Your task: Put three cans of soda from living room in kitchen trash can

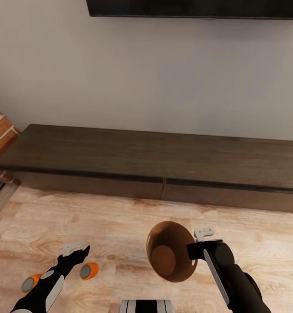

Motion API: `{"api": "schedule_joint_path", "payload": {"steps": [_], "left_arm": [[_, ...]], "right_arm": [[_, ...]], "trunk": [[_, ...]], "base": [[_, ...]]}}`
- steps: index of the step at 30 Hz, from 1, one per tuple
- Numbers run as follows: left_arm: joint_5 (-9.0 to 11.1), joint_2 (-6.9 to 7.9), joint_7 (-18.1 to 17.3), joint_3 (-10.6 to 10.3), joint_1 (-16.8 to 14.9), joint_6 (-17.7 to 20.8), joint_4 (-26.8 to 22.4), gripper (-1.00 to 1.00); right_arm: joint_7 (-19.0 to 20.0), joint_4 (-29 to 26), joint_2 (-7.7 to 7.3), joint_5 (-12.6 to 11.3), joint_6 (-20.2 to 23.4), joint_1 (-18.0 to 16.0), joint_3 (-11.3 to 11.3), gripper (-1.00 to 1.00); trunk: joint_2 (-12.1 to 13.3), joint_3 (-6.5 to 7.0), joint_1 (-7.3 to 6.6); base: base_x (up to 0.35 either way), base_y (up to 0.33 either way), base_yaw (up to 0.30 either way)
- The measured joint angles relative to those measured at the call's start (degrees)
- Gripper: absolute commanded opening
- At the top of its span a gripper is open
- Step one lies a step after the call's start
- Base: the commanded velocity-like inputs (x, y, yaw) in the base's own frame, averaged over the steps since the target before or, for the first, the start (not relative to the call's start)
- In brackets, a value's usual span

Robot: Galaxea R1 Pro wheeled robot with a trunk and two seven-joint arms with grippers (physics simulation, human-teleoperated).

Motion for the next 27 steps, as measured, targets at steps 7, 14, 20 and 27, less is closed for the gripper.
{"api": "schedule_joint_path", "payload": {"steps": [7,14,20,27], "left_arm": [[0.0,-0.01,0.0,0.0,0.0,0.0,0.0,1.0],[0.0,0.0,0.0,0.0,0.0,0.0,-0.1,1.0],[0.0,0.0,0.0,0.0,0.0,0.0,-0.1,1.0],[0.0,-0.02,0.0,0.0,0.0,0.0,-0.1,1.0]], "right_arm": [[-0.5,0.0,0.0,0.1,0.0,0.0,0.1,-1.0],[-0.5,0.0,0.0,-0.1,0.0,0.0,0.1,-1.0],[-0.1,0.0,0.0,-0.2,0.0,0.0,0.1,-1.0],[-0.1,0.0,0.0,0.2,0.0,0.0,0.1,-1.0]], "trunk": [[0.0,0.0,0.0],[0.0,0.0,0.0],[0.0,0.0,0.0],[0.0,0.0,0.0]], "base": [[-0.089,0.0,0.0],[-0.017,0.0,0.0],[-0.098,0.0,0.0],[-0.032,0.0,0.0]]}}
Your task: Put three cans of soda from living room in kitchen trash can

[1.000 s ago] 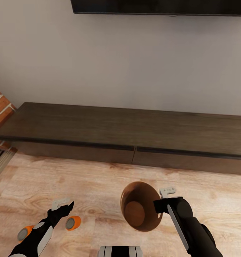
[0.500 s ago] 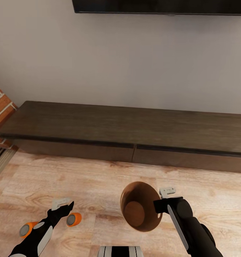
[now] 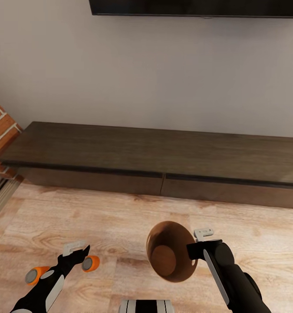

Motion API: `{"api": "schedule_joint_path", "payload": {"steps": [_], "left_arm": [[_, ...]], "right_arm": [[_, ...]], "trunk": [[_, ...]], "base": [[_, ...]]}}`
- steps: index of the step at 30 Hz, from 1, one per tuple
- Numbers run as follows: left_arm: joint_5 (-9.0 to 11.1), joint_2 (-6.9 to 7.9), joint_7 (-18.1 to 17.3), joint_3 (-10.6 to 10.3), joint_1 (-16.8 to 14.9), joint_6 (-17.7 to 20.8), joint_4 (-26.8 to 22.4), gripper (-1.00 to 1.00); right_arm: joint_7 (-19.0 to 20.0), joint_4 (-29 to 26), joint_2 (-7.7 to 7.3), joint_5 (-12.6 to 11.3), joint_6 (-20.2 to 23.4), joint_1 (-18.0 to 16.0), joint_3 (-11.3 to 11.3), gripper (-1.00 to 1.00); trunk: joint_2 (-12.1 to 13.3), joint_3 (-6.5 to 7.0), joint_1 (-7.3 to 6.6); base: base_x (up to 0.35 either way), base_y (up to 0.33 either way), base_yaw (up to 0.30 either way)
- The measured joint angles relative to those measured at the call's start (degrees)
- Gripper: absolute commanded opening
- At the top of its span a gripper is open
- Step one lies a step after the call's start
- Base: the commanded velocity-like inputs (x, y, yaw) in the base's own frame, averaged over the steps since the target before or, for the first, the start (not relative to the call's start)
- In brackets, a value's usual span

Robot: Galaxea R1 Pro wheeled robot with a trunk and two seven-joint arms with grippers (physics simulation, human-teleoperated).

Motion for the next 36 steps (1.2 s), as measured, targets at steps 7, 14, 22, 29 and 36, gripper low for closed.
{"api": "schedule_joint_path", "payload": {"steps": [7,14,22,29,36], "left_arm": [[0.0,0.01,0.0,0.0,0.0,0.0,-0.2,1.0],[0.0,0.01,0.0,0.0,0.0,0.0,-0.2,1.0],[0.0,0.02,-0.1,0.0,0.0,0.0,-0.2,1.0],[0.0,0.02,-0.1,0.0,0.0,0.0,-0.2,1.0],[0.0,0.02,-0.1,0.0,0.0,0.0,-0.2,1.0]], "right_arm": [[-0.1,0.0,0.0,-0.1,0.0,0.0,0.0,-1.0],[0.1,0.0,0.0,-0.3,0.0,0.0,0.0,-1.0],[0.0,0.0,0.0,-0.3,0.0,0.0,0.1,-1.0],[-0.3,-0.1,-0.02,-0.5,0.0,0.0,0.0,-1.0],[0.0,-0.8,-0.15,-0.5,-0.1,-0.1,-0.2,-1.0]], "trunk": [[0.0,0.0,0.0],[0.0,0.0,0.0],[0.0,0.0,0.0],[0.0,0.0,0.0],[0.0,0.0,0.0]], "base": [[-0.004,0.0,0.0],[0.0,0.0,0.0],[0.0,0.0,0.0],[0.0,0.0,0.0],[0.0,0.0,0.0]]}}
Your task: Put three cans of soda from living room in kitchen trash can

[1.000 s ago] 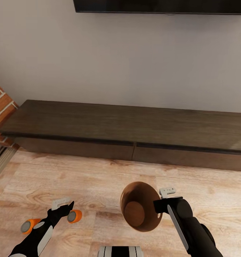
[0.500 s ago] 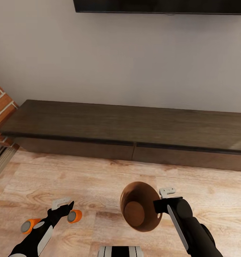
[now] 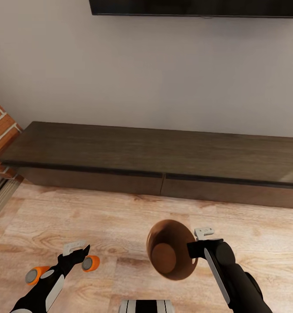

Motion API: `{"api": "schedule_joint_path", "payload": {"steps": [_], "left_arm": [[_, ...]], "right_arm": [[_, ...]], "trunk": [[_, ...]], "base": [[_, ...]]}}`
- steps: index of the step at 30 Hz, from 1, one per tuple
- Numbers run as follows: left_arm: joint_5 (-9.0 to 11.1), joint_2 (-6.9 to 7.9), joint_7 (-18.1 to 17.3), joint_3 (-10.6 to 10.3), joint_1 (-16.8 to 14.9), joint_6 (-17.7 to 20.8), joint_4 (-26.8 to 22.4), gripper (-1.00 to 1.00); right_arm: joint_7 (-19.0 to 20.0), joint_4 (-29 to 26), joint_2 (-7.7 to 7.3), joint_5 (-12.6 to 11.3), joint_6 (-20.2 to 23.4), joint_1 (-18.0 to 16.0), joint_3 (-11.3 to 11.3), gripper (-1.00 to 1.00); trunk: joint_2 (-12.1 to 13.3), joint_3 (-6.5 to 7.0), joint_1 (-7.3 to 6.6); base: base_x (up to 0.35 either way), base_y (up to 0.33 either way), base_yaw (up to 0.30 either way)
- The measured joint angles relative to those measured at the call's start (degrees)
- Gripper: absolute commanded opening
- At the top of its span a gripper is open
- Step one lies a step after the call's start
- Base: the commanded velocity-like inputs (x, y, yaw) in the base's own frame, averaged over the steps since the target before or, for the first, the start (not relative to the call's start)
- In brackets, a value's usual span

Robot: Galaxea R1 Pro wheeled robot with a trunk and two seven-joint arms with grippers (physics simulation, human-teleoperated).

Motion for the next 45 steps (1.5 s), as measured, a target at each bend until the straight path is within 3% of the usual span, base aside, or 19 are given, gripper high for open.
{"api": "schedule_joint_path", "payload": {"steps": [45], "left_arm": [[0.0,-0.01,0.0,0.0,0.0,-1.7,0.2,1.0]], "right_arm": [[0.0,-1.4,0.02,0.2,0.0,0.0,0.0,-1.0]], "trunk": [[0.0,0.0,0.0]], "base": [[0.0,0.0,0.0]]}}
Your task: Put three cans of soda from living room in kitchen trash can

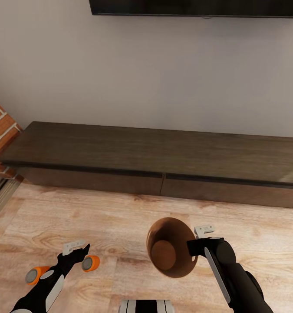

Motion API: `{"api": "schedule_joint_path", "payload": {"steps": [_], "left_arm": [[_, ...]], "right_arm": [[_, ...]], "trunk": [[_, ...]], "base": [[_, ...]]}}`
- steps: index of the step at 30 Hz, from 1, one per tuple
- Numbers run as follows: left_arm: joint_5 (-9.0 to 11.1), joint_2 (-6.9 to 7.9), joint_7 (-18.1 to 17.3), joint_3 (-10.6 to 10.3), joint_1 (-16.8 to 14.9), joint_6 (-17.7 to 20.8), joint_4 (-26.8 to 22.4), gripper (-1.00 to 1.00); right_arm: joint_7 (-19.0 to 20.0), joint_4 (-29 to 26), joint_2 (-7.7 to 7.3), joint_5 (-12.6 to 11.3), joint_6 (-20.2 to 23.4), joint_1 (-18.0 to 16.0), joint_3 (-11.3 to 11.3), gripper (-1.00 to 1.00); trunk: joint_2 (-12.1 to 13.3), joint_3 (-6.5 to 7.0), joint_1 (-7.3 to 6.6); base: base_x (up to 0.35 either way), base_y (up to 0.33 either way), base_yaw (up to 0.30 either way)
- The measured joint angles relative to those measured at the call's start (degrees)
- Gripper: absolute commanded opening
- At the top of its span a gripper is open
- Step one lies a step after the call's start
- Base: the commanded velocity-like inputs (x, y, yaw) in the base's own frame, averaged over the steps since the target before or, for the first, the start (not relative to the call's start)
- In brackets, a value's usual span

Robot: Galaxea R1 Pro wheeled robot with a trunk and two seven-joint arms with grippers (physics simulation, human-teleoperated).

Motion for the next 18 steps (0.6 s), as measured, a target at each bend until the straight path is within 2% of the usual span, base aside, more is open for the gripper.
{"api": "schedule_joint_path", "payload": {"steps": [7,14,18], "left_arm": [[0.0,0.01,0.0,0.0,0.0,0.0,0.0,1.0],[0.0,0.01,0.0,0.0,0.0,0.1,0.1,1.0],[0.0,0.01,0.0,0.0,0.0,0.1,0.1,1.0]], "right_arm": [[0.0,0.0,-0.01,0.1,0.0,0.0,0.0,-1.0],[-0.4,0.0,0.01,0.2,0.0,0.0,0.0,-1.0],[-0.4,0.0,0.02,-0.1,0.0,0.0,0.1,-1.0]], "trunk": [[0.0,0.0,0.0],[-2.8,-1.25,1.53],[-2.8,-1.26,1.53]], "base": [[0.0,0.0,0.0],[0.0,0.0,0.0],[0.0,0.0,0.0]]}}
